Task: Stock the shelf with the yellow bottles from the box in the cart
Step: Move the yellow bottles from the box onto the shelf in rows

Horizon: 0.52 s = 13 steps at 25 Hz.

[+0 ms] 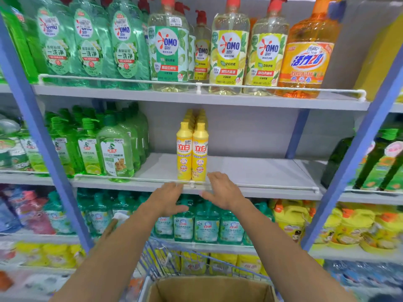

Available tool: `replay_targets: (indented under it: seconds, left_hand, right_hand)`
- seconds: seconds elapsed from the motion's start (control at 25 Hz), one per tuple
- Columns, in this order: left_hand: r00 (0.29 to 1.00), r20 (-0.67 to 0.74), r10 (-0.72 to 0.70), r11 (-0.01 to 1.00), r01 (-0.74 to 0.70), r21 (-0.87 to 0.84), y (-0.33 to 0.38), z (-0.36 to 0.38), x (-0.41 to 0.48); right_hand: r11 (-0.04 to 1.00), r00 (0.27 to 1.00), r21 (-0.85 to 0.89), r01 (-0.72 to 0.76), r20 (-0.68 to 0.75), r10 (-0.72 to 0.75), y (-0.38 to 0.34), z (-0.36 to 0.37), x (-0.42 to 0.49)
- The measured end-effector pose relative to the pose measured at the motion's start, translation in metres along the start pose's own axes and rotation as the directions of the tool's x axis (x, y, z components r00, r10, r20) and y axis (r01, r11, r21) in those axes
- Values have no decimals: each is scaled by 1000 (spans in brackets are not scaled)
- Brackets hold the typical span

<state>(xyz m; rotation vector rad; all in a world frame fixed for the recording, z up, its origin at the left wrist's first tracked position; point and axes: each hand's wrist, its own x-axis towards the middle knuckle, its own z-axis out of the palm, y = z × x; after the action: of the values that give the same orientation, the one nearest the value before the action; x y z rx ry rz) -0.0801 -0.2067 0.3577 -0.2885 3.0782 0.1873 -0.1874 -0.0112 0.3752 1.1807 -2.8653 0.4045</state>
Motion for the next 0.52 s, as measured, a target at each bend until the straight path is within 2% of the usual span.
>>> replay_targets:
  seconds: [0.08,0.2,0.52]
  left_hand:
    - [999,15,51,996,-52,70,8,17,-33]
    - [998,34,45,996,-48,73,20,55,-77]
    - [971,237,12,1000,-7,-21,46,190,-167]
  right_hand:
    - [990,999,-137,20,35,-15,-9,12,-33]
    - [968,990,-250,-1,138,37,-20,46,-85]
    - [971,928,-234,-40,352,123,-20,159,-204]
